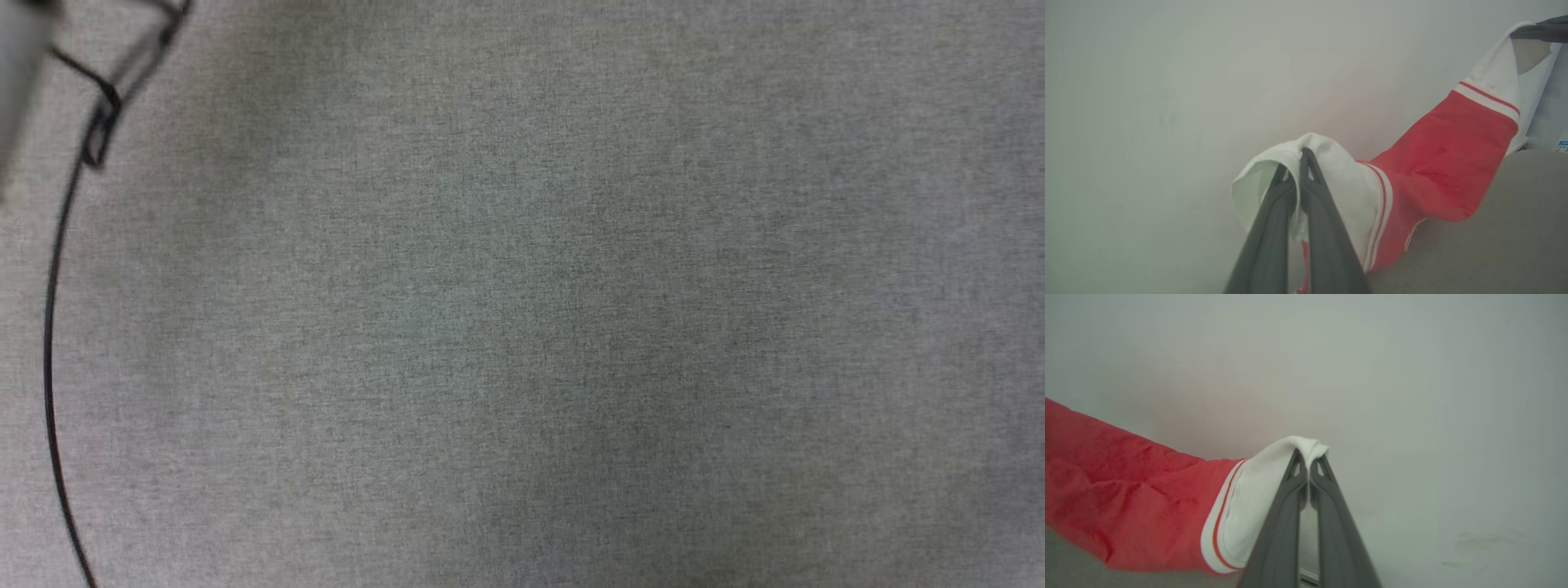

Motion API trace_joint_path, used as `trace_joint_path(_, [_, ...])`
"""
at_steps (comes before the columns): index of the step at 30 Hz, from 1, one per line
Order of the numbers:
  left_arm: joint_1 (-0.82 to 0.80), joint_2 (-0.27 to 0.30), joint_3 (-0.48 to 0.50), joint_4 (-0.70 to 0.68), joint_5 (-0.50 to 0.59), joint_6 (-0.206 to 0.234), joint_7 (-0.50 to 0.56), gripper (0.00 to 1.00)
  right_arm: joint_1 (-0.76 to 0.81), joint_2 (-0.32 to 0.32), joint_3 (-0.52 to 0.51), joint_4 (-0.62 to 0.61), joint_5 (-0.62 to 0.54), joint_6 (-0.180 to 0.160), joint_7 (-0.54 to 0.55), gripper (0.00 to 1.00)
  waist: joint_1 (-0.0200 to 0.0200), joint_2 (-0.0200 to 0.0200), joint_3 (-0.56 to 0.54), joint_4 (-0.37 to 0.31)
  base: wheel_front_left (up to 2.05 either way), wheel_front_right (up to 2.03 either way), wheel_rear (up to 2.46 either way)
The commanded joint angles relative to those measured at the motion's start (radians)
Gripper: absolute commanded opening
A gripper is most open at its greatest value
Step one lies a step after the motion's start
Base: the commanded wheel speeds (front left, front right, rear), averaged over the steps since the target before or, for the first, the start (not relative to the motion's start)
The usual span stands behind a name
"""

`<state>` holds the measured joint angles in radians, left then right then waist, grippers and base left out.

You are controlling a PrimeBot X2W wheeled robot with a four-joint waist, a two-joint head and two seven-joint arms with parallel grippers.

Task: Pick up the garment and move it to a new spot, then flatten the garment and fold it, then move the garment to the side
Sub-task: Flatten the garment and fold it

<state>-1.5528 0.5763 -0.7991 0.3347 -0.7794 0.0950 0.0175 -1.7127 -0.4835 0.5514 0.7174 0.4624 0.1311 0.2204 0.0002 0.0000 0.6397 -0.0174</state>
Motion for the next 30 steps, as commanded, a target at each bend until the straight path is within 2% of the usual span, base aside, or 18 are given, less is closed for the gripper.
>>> trace_joint_path(1, [0.03,0.015,0.0,-0.014,0.0,0.013,-0.009,0.0,0.019,0.005,-0.012,0.01,0.012,-0.001,-0.021,0.0,-0.0002,0.0,-0.008,-0.002,0.0,0.0,0.0])
trace_joint_path(3, [0.049,0.048,0.014,-0.078,-0.025,0.033,0.025,0.0,0.085,0.018,0.011,0.031,0.013,-0.001,-0.044,0.0,-0.0002,0.0,-0.027,-0.005,0.0,0.0,0.0])
trace_joint_path(5, [0.104,0.097,0.032,-0.119,-0.067,0.024,0.051,0.0,0.141,0.022,0.017,0.042,0.033,-0.001,-0.072,0.0,-0.0002,0.0,-0.045,-0.005,0.0,0.0,0.0])
trace_joint_path(12, [0.293,0.226,0.055,-0.133,-0.177,-0.058,0.016,0.0,0.37,0.01,0.06,0.025,0.097,-0.001,-0.14,0.0,-0.0002,0.0,-0.13,-0.011,0.0,0.0,0.0])
trace_joint_path(17, [0.455,0.244,0.022,-0.108,-0.211,-0.082,-0.041,0.0,0.548,-0.02,0.106,-0.014,0.153,-0.001,-0.159,0.0,-0.0002,0.0,-0.211,-0.012,0.0,0.0,0.0])
trace_joint_path(21, [0.611,0.252,-0.008,-0.105,-0.246,-0.073,-0.084,0.0,0.68,-0.039,0.135,-0.058,0.19,-0.001,-0.169,0.0,-0.0002,0.0,-0.278,-0.02,0.0,0.0,0.0])
trace_joint_path(25, [0.763,0.262,-0.03,-0.108,-0.286,-0.064,-0.13,0.0,0.804,-0.079,0.15,-0.108,0.231,-0.001,-0.183,0.0,-0.0002,0.0,-0.347,-0.023,0.0,0.0,0.0])
trace_joint_path(30, [0.955,0.293,-0.063,-0.128,-0.328,-0.032,-0.176,0.0,0.984,-0.15,0.139,-0.185,0.277,-0.001,-0.172,0.0,-0.0002,0.0,-0.441,-0.02,0.0,0.0,0.0])
